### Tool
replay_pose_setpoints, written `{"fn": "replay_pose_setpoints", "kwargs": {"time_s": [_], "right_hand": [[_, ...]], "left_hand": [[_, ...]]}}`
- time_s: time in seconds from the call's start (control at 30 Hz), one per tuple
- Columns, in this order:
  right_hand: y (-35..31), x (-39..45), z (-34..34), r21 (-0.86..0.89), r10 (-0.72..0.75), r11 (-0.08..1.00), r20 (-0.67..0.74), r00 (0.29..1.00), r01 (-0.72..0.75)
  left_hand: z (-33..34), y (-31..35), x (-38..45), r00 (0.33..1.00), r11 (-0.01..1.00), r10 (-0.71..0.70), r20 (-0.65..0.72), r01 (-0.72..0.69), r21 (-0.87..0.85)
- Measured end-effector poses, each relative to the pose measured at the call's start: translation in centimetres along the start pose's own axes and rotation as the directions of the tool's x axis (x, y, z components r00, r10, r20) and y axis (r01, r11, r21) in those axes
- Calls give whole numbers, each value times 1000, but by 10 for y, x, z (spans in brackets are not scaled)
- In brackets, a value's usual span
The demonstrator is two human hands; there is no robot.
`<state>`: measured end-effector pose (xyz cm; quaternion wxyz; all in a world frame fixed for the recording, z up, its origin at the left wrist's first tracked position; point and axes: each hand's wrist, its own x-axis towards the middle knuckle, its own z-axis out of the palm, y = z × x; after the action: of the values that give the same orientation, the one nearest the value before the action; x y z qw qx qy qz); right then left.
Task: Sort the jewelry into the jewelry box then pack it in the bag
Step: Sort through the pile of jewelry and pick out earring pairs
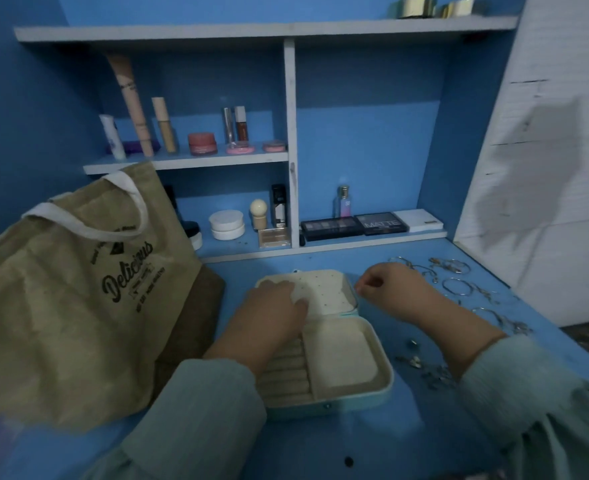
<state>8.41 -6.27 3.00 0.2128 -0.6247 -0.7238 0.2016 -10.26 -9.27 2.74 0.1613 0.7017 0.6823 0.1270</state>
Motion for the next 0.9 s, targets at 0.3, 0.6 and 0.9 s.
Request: {"fn": "replay_pose_setpoints", "kwargs": {"time_s": [0.3, 0.6, 0.9], "right_hand": [[50, -55, -56, -253, -6, 967, 148, 989, 44], [102, -95, -75, -330, 24, 943, 171, 985, 34], [125, -119, -38, -200, -247, 949, 5, 969, 243]], "left_hand": [[41, 79, -15, 900, 910, 414, 138, -408, -70], [62, 116, 3, 821, 799, 447, 356, -545, 254], [65, 93, 27, 824, 826, 500, 267, -546, 141]]}}
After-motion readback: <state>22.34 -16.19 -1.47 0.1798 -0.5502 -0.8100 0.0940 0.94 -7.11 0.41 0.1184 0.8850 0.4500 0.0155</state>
